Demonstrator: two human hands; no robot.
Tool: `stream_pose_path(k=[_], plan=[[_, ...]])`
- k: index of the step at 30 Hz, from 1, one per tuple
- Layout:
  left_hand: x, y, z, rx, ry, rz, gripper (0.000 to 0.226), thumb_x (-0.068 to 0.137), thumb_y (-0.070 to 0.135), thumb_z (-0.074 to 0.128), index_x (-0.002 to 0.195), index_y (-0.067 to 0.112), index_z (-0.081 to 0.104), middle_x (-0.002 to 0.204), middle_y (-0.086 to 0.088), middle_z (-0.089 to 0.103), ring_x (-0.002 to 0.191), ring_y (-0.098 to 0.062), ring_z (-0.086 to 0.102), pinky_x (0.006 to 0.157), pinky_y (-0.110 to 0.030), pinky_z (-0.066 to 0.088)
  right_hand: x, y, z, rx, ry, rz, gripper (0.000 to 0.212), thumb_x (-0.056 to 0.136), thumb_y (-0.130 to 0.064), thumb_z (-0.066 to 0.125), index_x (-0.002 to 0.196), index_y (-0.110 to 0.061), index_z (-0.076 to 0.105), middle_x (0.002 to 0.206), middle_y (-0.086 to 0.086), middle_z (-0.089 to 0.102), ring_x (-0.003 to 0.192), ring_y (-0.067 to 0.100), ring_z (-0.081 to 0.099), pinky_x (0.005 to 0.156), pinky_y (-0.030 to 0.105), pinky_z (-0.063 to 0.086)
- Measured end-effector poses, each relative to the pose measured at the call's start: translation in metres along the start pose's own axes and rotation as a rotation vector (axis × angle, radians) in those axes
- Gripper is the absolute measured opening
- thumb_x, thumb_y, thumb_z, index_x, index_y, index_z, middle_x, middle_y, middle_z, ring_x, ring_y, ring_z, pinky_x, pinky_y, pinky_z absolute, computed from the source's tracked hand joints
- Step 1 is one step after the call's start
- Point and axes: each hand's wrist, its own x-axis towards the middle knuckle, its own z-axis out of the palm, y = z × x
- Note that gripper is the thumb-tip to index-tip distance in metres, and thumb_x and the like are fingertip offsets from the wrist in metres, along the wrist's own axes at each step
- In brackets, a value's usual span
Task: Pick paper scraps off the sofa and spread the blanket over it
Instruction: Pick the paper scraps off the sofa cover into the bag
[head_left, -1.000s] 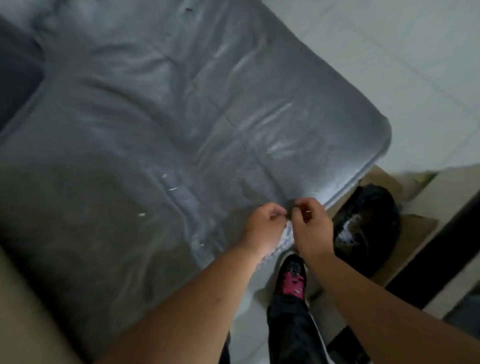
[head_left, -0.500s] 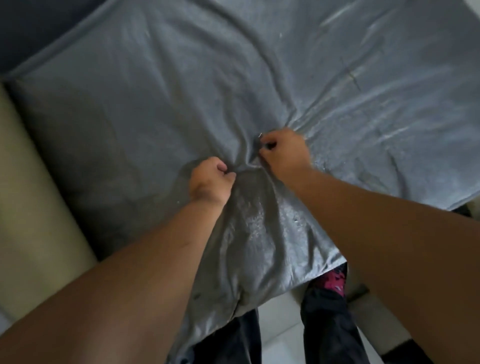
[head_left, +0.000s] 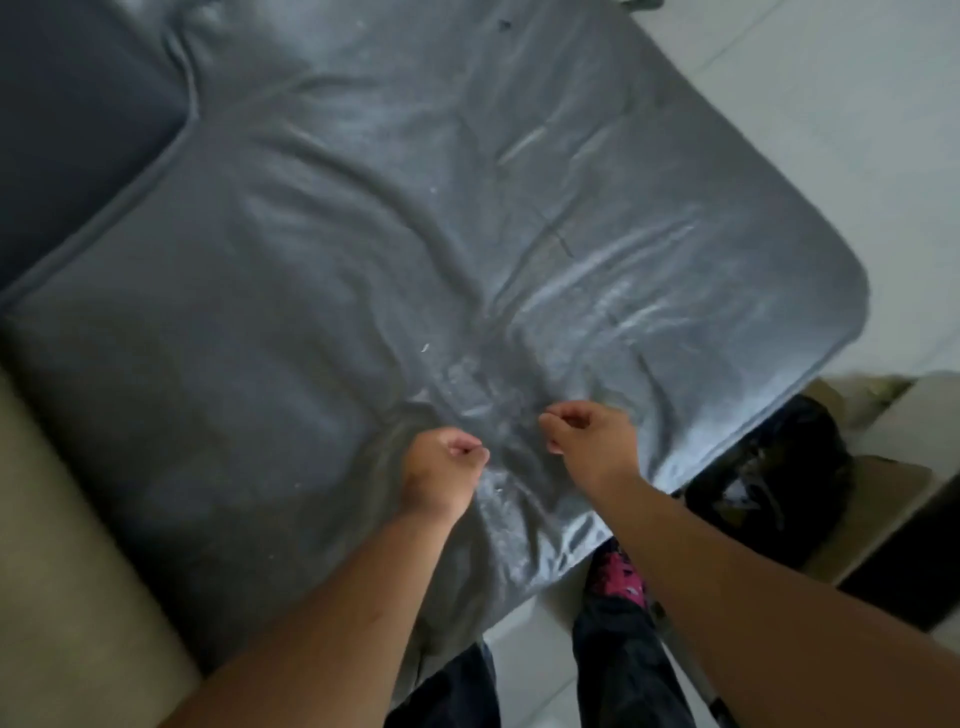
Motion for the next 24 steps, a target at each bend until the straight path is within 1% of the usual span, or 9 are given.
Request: stream_pose_path(k=[3, 5, 7, 9, 13, 16, 18, 21, 24], plan=[[-0.034, 0.025, 0.076, -0.064, -0.146, 0.007, 0.024, 0.075, 0.0, 0.07, 0.06, 0.017, 0.064, 0.051, -0.005, 0.062, 0.046, -0.018, 0.056, 0.055, -0.033, 0.051, 0.0, 0.024, -0.065, 0.122, 0.133, 0.081, 0.021, 0.075, -0.021, 0.076, 0.057, -0.029, 0.07, 0.049, -0.008, 0.068, 0.049, 0.007, 0.064, 0.057, 0.023, 0.054], [-0.053, 0.042, 0.128, -0.098, -0.224, 0.025, 0.026, 0.076, -0.002, 0.069, 0.06, 0.018, 0.064, 0.044, 0.004, 0.061, 0.042, -0.009, 0.055, 0.048, -0.024, 0.048, 0.003, 0.038, -0.105, 0.243, 0.221, 0.137, 0.016, 0.076, -0.021, 0.076, 0.061, -0.026, 0.071, 0.053, -0.004, 0.069, 0.053, 0.011, 0.065, 0.058, 0.027, 0.054], [-0.071, 0.059, 0.192, -0.123, -0.327, 0.028, 0.024, 0.078, -0.001, 0.069, 0.062, 0.017, 0.064, 0.045, 0.005, 0.062, 0.042, -0.005, 0.055, 0.045, -0.019, 0.047, 0.014, 0.06, -0.151, 0.337, 0.347, 0.187, 0.01, 0.077, -0.019, 0.075, 0.068, -0.022, 0.072, 0.052, -0.005, 0.069, 0.048, 0.006, 0.062, 0.051, 0.021, 0.05], [-0.087, 0.069, 0.264, -0.085, -0.441, 0.022, 0.019, 0.078, 0.005, 0.071, 0.065, 0.018, 0.065, 0.053, 0.004, 0.065, 0.049, -0.009, 0.058, 0.051, -0.022, 0.052, 0.03, 0.09, -0.202, 0.406, 0.484, 0.232, 0.003, 0.078, -0.02, 0.075, 0.075, -0.019, 0.074, 0.055, -0.006, 0.071, 0.048, 0.003, 0.063, 0.047, 0.018, 0.049], [-0.085, 0.055, 0.369, 0.067, -0.518, 0.033, 0.018, 0.078, 0.007, 0.069, 0.065, 0.018, 0.064, 0.052, 0.005, 0.066, 0.048, -0.008, 0.059, 0.053, -0.025, 0.054, 0.061, 0.151, -0.261, 0.529, 0.639, 0.383, 0.007, 0.082, -0.014, 0.07, 0.088, -0.01, 0.073, 0.076, 0.006, 0.072, 0.061, 0.015, 0.064, 0.059, 0.026, 0.054], [-0.073, 0.035, 0.42, 0.188, -0.526, 0.009, 0.01, 0.084, 0.008, 0.062, 0.077, 0.013, 0.067, 0.085, -0.018, 0.073, 0.075, -0.027, 0.067, 0.081, -0.044, 0.058, 0.08, 0.192, -0.278, 0.596, 0.586, 0.505, 0.013, 0.086, -0.002, 0.06, 0.088, -0.011, 0.069, 0.086, 0.01, 0.07, 0.076, 0.022, 0.065, 0.069, 0.033, 0.056], [-0.065, 0.021, 0.44, 0.234, -0.504, -0.011, 0.012, 0.083, 0.004, 0.061, 0.079, 0.013, 0.068, 0.095, -0.024, 0.072, 0.087, -0.033, 0.066, 0.09, -0.051, 0.055, 0.087, 0.214, -0.284, 0.585, 0.6, 0.534, 0.022, 0.083, 0.003, 0.059, 0.081, -0.018, 0.067, 0.083, 0.006, 0.069, 0.08, 0.024, 0.066, 0.069, 0.033, 0.057], [-0.066, 0.013, 0.442, 0.286, -0.442, -0.008, 0.021, 0.072, 0.009, 0.071, 0.059, 0.022, 0.062, 0.074, -0.01, 0.069, 0.078, -0.032, 0.067, 0.082, -0.048, 0.059, 0.091, 0.226, -0.287, 0.567, 0.674, 0.526, 0.018, 0.081, 0.0, 0.062, 0.074, -0.017, 0.065, 0.074, 0.003, 0.065, 0.081, 0.028, 0.068, 0.075, 0.041, 0.061], [-0.076, 0.016, 0.436, 0.301, -0.487, 0.012, 0.016, 0.075, 0.014, 0.07, 0.063, 0.023, 0.064, 0.072, -0.003, 0.068, 0.077, -0.027, 0.066, 0.079, -0.041, 0.059, 0.084, 0.223, -0.287, 0.522, 0.634, 0.503, 0.012, 0.08, -0.014, 0.068, 0.073, -0.02, 0.06, 0.074, 0.003, 0.064, 0.07, 0.023, 0.062, 0.077, 0.051, 0.059]])
